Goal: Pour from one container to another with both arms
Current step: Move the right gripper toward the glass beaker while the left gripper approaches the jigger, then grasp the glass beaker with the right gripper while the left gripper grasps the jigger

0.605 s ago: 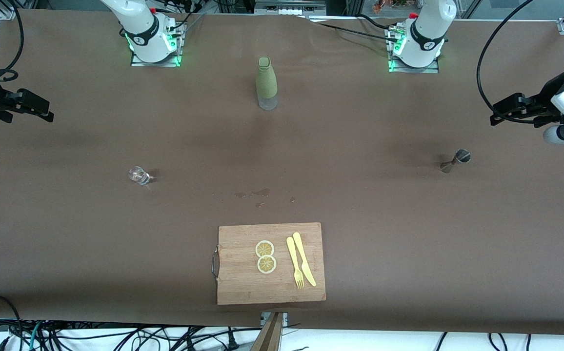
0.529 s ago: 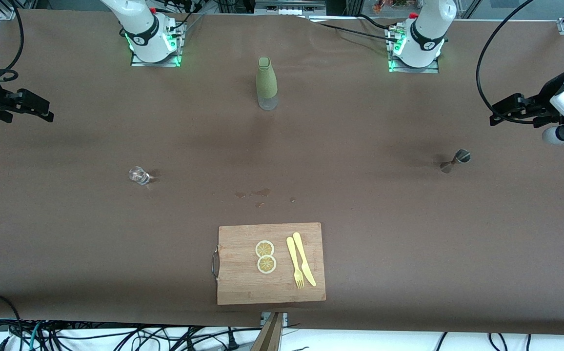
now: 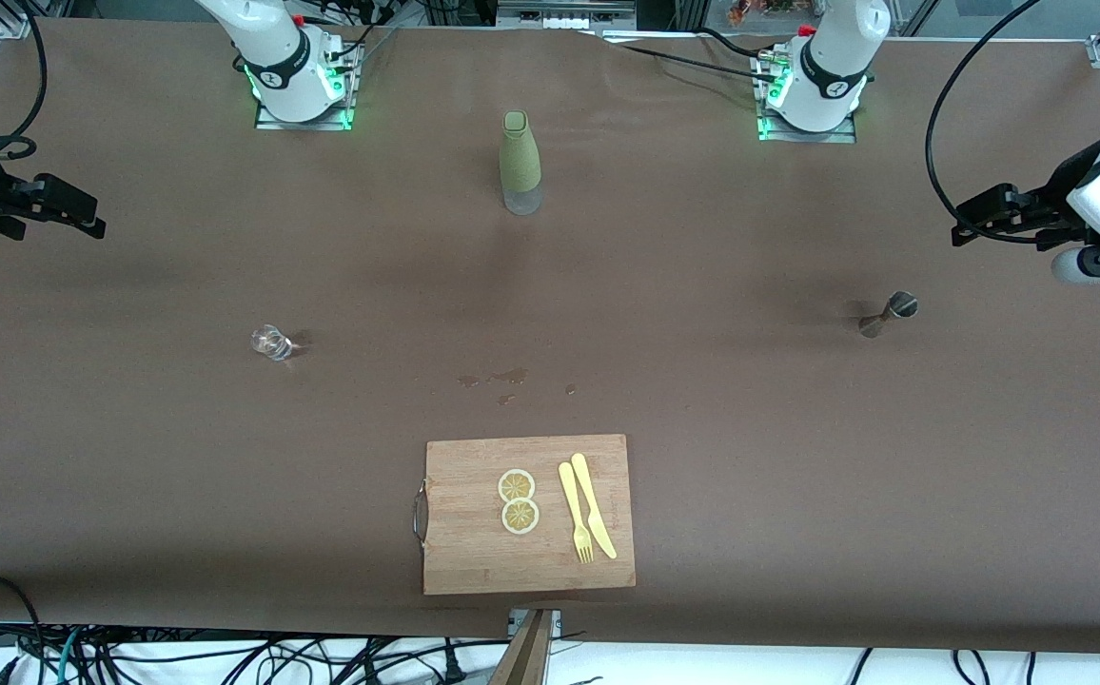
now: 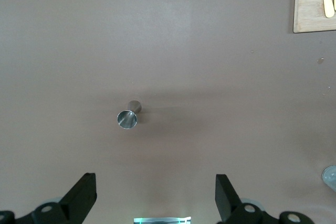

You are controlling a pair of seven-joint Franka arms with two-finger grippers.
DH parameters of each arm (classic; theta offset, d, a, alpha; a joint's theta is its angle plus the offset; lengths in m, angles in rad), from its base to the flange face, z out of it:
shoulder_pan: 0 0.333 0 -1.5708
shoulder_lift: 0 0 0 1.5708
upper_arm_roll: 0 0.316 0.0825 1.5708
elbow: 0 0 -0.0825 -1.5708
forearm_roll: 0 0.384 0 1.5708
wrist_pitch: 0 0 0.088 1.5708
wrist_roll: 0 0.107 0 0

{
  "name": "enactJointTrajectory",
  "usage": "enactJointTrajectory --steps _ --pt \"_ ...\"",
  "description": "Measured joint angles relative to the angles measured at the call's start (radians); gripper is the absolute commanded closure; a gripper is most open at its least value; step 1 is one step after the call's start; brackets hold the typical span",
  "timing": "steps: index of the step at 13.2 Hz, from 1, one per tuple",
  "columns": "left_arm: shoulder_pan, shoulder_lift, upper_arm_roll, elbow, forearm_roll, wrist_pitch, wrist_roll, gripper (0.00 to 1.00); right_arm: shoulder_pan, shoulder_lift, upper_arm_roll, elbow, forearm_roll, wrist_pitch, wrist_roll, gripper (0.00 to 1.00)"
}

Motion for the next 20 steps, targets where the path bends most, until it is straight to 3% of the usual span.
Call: enactJointTrajectory --steps 5,8,11,16,18,20 --pt "0.045 0.029 0.005 -0.005 0.000 -0.002 0.049 0.00 -0.001 0.049 -0.001 0.001 0.005 0.001 -0.026 0.00" --pt "0.113 0.060 0.022 -0.010 -0.034 -0.003 0.315 0.00 -0.007 0.072 -0.006 0.001 0.007 0.000 -0.244 0.00" --pt "0.154 0.068 0.119 -0.031 -0.111 -0.030 0.653 0.00 -0.029 0.116 -0.021 0.000 0.026 0.000 -0.512 0.00" --pt "0.183 0.106 0.369 -0.182 -0.353 -0.050 1.214 0.00 -0.160 0.243 -0.028 -0.001 0.239 0.002 -1.010 0.00" --pt "0.207 0.145 0.430 -0.270 -0.447 -0.050 1.445 0.00 -0.213 0.309 -0.030 -0.001 0.330 0.002 -1.192 0.00" --pt "0.261 0.210 0.446 -0.334 -0.522 -0.047 1.708 0.00 -0.252 0.377 -0.031 -0.001 0.423 0.003 -1.382 0.00"
